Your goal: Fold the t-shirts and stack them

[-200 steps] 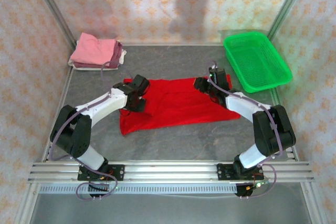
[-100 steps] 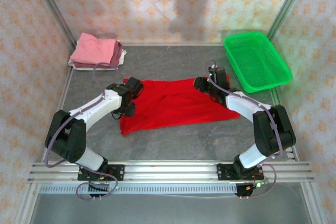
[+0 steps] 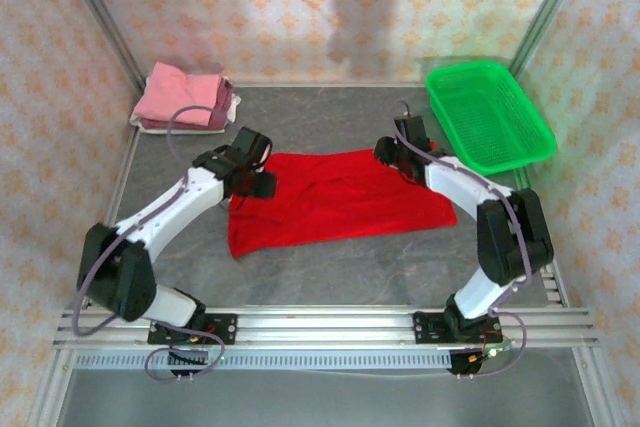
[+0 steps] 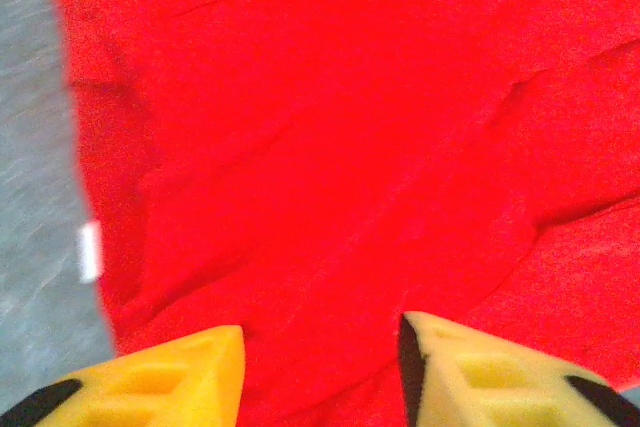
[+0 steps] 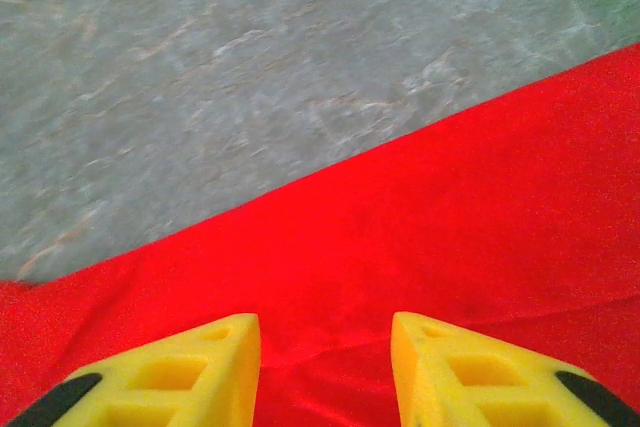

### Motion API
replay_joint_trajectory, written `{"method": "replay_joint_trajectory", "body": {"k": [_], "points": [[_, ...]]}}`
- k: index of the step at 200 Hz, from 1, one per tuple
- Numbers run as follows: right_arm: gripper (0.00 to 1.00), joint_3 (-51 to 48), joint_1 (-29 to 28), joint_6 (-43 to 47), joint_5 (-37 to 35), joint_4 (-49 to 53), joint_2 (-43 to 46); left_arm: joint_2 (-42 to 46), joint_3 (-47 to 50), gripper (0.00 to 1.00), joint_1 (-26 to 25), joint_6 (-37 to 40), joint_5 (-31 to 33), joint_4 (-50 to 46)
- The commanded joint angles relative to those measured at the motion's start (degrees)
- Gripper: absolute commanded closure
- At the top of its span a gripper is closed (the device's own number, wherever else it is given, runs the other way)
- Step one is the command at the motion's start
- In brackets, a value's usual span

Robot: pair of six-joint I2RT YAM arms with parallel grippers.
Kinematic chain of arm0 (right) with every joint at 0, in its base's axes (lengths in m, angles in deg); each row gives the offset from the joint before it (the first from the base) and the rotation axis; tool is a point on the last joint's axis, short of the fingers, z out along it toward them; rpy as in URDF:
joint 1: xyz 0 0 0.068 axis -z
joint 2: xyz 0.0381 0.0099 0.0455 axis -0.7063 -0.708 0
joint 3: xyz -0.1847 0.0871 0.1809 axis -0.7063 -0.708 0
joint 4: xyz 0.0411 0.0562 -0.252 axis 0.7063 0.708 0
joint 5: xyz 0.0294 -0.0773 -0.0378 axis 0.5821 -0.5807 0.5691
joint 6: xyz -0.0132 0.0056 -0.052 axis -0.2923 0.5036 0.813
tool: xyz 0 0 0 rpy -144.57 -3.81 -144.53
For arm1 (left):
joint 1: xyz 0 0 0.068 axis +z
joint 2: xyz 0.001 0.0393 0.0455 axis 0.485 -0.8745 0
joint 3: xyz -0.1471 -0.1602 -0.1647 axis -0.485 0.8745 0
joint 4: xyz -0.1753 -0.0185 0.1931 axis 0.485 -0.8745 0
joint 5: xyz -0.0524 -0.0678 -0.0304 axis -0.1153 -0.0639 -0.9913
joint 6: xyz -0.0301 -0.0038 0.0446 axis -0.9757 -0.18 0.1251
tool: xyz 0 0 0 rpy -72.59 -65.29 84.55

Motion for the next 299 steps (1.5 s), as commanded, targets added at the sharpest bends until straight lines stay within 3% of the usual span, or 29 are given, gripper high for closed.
{"method": "replay_joint_trajectory", "body": {"k": [1, 14, 43, 72, 103, 177, 210, 272, 299], "points": [[0.73, 9.0, 1.7, 0.9, -5.6, 12.6, -6.8, -5.6, -2.5, 0.59, 0.5, -1.7, -3.2, 7.0], [0.82, 15.7, 2.7, 2.1, -5.1, 18.4, -11.9, -8.2, -3.0, 0.65, 1.9, -4.7, -2.4, 9.1], [0.91, 25.8, 3.0, 4.2, -8.4, 25.2, -20.3, -12.9, -1.7, 0.74, 7.0, -9.8, -4.6, 14.8], [0.92, 34.4, 3.4, 5.4, -8.3, 30.3, -28.1, -17.3, -0.9, 0.78, 10.3, -13.2, -5.2, 17.2], [0.92, 35.9, 3.8, 5.4, -7.4, 30.5, -31.9, -19.7, 1.6, 0.8, 10.7, -16.7, -3.8, 19.5], [0.9, 21.4, 5.5, 3.7, -5.1, 23.4, -26.7, -29.3, -4.0, 0.84, 10.8, -17.7, -4.4, 21.9], [0.87, 13.2, 5.5, 1.1, -3.5, 22.4, -21.0, -34.9, -15.1, 0.87, 11.3, -13.1, -1.0, 17.4], [0.77, -5.8, 2.8, -11.2, -1.1, 20.1, -4.3, -52.4, -47.6, 0.88, 12.7, -9.3, -1.1, 8.2], [0.73, -10.2, 1.8, -16.0, 0.2, 17.3, 4.1, -52.1, -51.1, 0.88, 12.7, -9.3, -0.5, 8.3]]}}
